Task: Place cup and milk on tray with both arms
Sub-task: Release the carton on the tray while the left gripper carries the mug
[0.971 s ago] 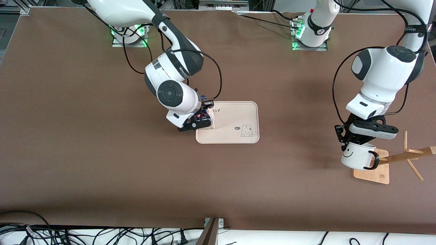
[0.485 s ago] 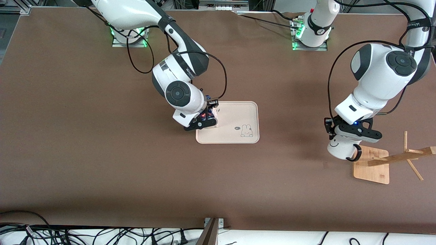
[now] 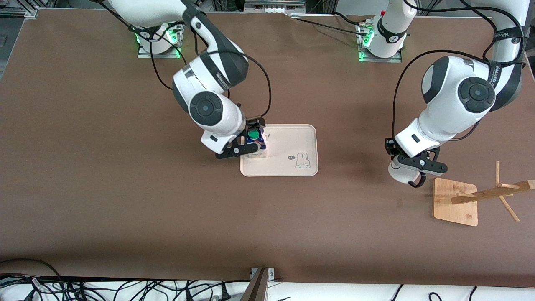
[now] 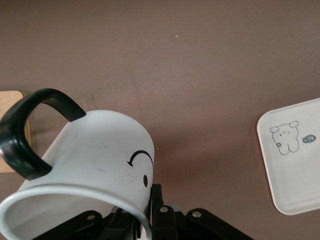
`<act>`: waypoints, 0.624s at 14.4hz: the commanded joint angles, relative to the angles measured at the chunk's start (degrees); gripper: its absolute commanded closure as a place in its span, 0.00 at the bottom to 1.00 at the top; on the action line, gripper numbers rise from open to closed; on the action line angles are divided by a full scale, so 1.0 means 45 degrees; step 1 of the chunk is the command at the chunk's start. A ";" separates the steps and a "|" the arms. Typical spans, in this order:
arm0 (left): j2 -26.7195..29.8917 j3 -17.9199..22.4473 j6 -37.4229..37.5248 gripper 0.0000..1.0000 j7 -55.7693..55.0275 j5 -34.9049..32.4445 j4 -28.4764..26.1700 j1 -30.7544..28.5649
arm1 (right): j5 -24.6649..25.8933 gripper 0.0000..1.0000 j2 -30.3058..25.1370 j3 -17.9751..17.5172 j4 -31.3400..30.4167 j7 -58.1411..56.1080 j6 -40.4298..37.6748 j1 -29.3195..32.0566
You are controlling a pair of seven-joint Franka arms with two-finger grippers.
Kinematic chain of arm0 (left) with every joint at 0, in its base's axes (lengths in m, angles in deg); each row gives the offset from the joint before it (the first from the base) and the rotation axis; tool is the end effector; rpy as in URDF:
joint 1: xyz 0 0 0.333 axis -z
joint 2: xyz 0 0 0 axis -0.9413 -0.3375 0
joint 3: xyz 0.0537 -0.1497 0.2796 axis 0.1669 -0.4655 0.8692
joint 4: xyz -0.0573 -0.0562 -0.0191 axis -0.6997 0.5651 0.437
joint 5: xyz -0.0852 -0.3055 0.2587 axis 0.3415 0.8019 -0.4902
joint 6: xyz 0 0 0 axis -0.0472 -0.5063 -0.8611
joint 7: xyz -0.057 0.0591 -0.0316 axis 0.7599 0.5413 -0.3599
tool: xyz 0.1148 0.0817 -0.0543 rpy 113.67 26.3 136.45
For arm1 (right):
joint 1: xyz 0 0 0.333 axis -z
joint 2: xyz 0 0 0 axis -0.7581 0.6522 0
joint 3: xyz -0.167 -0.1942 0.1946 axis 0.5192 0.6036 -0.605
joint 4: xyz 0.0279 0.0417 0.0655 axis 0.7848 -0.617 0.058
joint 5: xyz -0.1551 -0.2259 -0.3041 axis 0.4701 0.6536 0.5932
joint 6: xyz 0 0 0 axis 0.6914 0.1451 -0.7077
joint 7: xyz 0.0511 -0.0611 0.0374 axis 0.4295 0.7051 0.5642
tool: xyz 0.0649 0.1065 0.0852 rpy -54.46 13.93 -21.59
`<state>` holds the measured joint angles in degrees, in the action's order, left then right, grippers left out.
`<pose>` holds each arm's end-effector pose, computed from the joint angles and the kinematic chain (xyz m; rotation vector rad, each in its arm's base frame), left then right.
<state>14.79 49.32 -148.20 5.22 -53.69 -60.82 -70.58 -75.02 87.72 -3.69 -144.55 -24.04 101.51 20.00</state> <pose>0.6325 -0.1291 0.3633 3.1044 -0.3483 0.0329 0.5772 0.4403 0.3645 -2.9717 -0.2677 0.3634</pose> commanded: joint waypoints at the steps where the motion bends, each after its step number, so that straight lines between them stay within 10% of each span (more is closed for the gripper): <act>1: -0.0897 -0.0012 0.1014 1.00 -0.0301 0.0207 0.1338 0.0632 | 0.0164 0.00 -0.1493 0.0416 0.0689 0.0077 -0.1833 0.0415; 9: -0.3726 -0.0012 0.2126 1.00 -0.1356 0.1636 0.3425 0.3403 | 0.0940 0.00 -0.3178 0.5146 0.1044 -0.4159 -0.3635 0.0905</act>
<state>3.17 48.77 -142.92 0.71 -47.25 -52.45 -59.21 -73.89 72.56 18.04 -139.36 -40.20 85.20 25.21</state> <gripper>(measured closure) 0.916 0.000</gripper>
